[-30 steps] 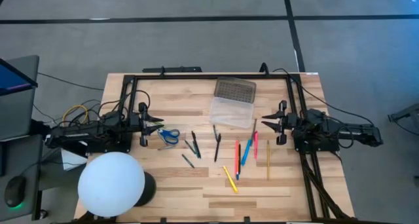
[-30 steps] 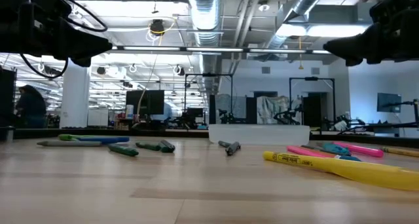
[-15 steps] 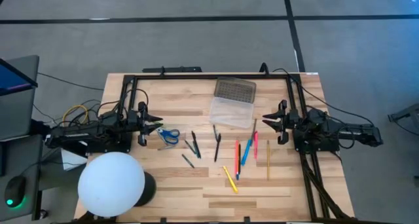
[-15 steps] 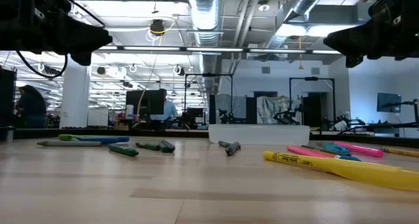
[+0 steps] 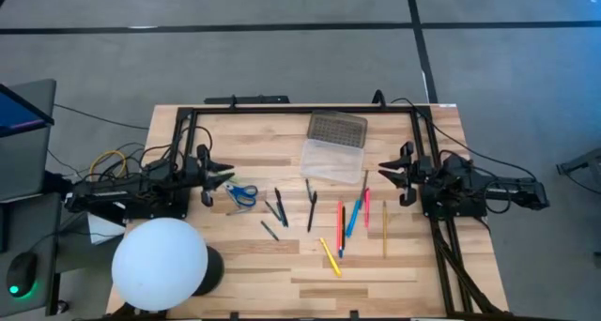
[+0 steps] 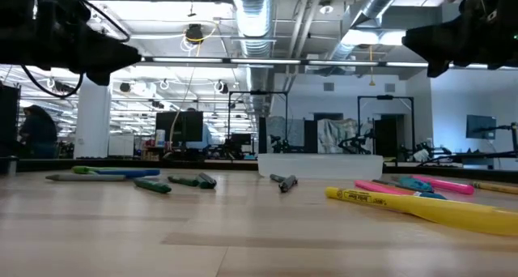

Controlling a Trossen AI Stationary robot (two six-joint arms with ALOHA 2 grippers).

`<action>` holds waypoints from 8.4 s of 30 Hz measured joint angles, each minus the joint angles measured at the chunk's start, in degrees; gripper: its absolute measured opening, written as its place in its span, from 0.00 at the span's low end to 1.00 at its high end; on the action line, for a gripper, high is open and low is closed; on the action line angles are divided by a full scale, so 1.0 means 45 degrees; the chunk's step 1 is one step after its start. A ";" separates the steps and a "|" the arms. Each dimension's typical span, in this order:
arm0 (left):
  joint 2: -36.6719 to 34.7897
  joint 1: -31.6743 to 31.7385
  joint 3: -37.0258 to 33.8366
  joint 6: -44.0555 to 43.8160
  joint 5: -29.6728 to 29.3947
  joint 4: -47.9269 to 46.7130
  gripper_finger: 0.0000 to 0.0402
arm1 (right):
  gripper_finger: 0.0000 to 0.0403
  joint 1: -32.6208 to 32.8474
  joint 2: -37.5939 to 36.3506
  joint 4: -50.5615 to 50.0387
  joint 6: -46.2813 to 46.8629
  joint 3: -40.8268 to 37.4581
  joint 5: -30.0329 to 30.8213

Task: Pick & place school supplies into a supply box
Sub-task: Put the pink pen into the black supply box, then put the blue scissors into the black supply box

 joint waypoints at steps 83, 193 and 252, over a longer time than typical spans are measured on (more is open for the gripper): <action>0.0000 0.0005 0.0092 0.6653 -0.0690 0.3172 0.24 | 0.48 0.6336 2.0390 -1.5867 1.6248 1.2488 0.4333; 0.0010 0.0005 0.0116 0.6775 -0.0753 0.3156 0.24 | 0.02 0.1678 2.1740 -1.2267 0.4552 1.4440 0.6121; 1.3519 0.0374 0.6002 0.4327 -0.0326 -0.2725 0.24 | 0.37 0.5972 2.1716 -1.1507 0.2915 1.4443 1.0690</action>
